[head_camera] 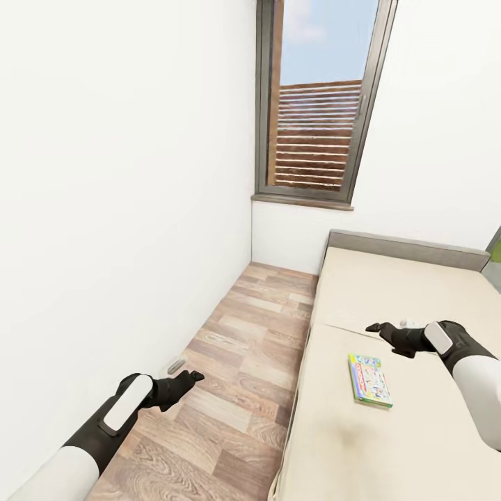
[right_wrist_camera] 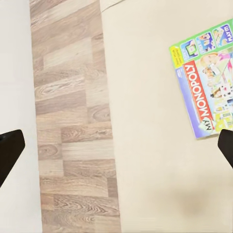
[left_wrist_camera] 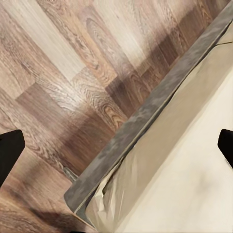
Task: Put all the toys in the child's room - the three board games (two on the bed and one on the table), the two jigsaw puzzles on the table, and the tennis ball on the table - inside the toy box on the table in the child's room.
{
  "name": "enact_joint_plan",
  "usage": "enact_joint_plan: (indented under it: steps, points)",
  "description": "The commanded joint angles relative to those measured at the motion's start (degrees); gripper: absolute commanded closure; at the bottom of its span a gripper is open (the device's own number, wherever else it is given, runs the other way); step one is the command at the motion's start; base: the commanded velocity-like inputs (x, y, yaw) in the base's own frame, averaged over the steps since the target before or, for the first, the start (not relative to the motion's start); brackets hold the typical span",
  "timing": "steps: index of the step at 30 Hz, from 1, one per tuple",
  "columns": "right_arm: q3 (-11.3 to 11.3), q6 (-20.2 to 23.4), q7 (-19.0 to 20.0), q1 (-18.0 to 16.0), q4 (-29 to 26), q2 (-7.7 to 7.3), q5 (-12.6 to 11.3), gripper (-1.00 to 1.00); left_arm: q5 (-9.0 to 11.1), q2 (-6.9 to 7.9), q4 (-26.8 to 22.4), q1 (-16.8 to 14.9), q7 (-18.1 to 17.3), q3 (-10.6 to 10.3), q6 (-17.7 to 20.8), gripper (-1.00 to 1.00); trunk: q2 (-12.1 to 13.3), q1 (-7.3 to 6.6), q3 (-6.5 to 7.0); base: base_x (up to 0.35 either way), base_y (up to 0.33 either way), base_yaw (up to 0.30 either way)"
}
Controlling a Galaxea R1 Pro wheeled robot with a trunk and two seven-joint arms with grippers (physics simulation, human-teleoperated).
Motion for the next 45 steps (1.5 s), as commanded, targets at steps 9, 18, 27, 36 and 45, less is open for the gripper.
enact_joint_plan:
  steps: [9, 18, 27, 36, 45]
  points:
    - [-0.38, 0.23, -3.69, 0.43, -0.22, 0.24, -2.45, -1.00, 0.61, 0.07, -0.10, 0.00, 0.62, -0.22, -0.04, -1.00, -3.67, 1.99, -1.66, 0.000, 0.000, 0.000]
    - [-0.38, 0.61, -4.22, 0.28, -0.05, -0.07, -2.86, -1.00, 0.61, 0.10, -0.10, 0.03, 0.64, -0.19, -0.04, -1.00, -7.28, 3.96, -3.87, 0.000, 0.000, 0.000]
    - [-0.38, 5.90, -6.94, -0.12, -0.18, -0.94, -2.92, -1.00, 0.61, 0.13, -0.10, 0.03, 0.71, -0.14, -0.04, -1.00, -10.89, 5.94, -6.29, 0.000, 0.000, 0.000]
    - [-0.38, 7.49, -7.36, -0.32, -0.56, -2.29, -3.06, -1.00, 0.61, 0.15, -0.10, 0.03, 0.71, -0.07, -0.04, -1.00, -14.50, 7.92, -8.74, 0.000, 0.000, 0.000]
    - [-0.24, 7.61, -7.06, -0.33, -2.89, -2.44, -3.06, -1.00, 0.61, 0.16, -0.10, 0.03, 0.73, 0.01, -0.04, -1.00, -18.11, 9.89, -11.02, 0.000, 0.000, 0.000]
